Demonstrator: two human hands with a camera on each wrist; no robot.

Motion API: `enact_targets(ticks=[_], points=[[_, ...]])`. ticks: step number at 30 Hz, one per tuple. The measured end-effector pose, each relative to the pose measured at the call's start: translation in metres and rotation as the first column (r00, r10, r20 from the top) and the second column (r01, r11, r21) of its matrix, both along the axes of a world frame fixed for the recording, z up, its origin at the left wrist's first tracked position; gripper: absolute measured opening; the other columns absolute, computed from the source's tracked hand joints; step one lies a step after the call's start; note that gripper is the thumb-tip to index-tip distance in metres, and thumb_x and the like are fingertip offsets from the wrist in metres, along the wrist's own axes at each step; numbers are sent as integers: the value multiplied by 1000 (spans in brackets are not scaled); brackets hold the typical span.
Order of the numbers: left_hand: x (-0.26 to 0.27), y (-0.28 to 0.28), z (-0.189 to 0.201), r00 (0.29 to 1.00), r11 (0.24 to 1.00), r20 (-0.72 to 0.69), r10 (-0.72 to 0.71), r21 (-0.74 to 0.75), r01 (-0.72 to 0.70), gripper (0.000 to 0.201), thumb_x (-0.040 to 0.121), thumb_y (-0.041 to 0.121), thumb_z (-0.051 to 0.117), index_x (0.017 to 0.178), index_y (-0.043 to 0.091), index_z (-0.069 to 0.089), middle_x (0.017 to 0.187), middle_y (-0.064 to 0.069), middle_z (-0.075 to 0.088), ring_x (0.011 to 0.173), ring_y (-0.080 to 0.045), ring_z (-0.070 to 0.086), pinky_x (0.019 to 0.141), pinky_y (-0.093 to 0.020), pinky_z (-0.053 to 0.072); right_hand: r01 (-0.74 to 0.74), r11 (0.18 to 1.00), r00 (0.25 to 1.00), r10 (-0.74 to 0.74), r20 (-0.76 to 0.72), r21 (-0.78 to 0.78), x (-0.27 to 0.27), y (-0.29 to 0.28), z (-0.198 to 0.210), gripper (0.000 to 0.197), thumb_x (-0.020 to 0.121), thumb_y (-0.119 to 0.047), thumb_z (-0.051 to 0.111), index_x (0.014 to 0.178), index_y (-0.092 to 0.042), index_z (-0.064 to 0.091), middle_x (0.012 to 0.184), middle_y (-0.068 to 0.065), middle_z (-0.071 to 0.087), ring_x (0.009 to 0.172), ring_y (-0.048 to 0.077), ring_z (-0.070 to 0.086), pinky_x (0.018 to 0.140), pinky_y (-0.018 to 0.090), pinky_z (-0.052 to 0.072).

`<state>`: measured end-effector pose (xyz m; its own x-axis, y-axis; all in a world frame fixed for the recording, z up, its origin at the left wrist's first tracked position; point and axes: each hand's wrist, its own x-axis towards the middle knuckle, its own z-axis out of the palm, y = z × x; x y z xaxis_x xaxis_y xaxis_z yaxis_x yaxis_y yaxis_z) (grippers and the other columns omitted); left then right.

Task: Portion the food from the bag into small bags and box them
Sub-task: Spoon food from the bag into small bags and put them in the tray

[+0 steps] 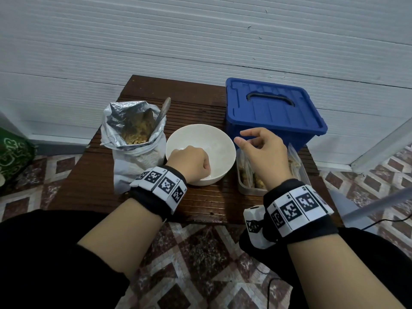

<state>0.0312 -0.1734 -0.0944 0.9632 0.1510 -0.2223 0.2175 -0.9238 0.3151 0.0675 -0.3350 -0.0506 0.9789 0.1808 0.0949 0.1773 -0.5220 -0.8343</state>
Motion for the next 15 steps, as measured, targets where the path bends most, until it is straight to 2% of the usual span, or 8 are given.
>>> enact_targets(ticks=[2,5,8,10,12,15], points=[[0,3,2,1000,998,20,23,-58,-22,14,88,29,54,88,23,66,96,5,68,99,-20,59,92,-38,45,-1,1000,1000,1,-3,-7,1,0,0,22,87,-35,65,107,-26,63,79,-9,60,74,3,55,64,16,40],[1,9,4,996,986,62,58,-158,-47,9,87,31,59,82,25,63,95,6,68,98,-18,59,91,-39,48,-13,1000,1000,13,-16,-18,0,0,0,17,88,-34,64,104,-26,63,81,-7,61,74,2,54,61,14,37],[1,11,9,987,947,117,107,-316,-65,16,86,31,65,72,30,58,83,14,62,89,-12,60,89,-39,50,-30,999,999,29,-25,-24,-1,1,0,14,89,-34,62,99,-25,65,84,-7,63,77,2,54,61,14,36],[1,11,14,979,926,175,106,-375,-33,19,86,30,67,71,32,56,81,16,60,86,-9,60,89,-38,51,-45,998,998,43,-42,-44,-1,1,0,13,90,-35,61,96,-25,67,84,-12,62,80,1,55,63,13,37],[0,9,21,970,909,225,95,-416,7,14,87,30,68,76,31,59,85,14,63,88,-8,60,90,-35,50,-70,996,996,66,-66,-49,-2,3,1,19,89,-40,61,98,-25,69,84,-17,62,83,-3,55,66,12,38],[-3,7,31,954,895,292,71,-440,68,8,87,31,68,83,27,62,90,12,65,91,-6,60,89,-29,49,-109,994,991,107,-81,-19,-5,4,3,32,82,-50,66,100,-23,71,88,-12,67,87,-1,59,73,16,45]])
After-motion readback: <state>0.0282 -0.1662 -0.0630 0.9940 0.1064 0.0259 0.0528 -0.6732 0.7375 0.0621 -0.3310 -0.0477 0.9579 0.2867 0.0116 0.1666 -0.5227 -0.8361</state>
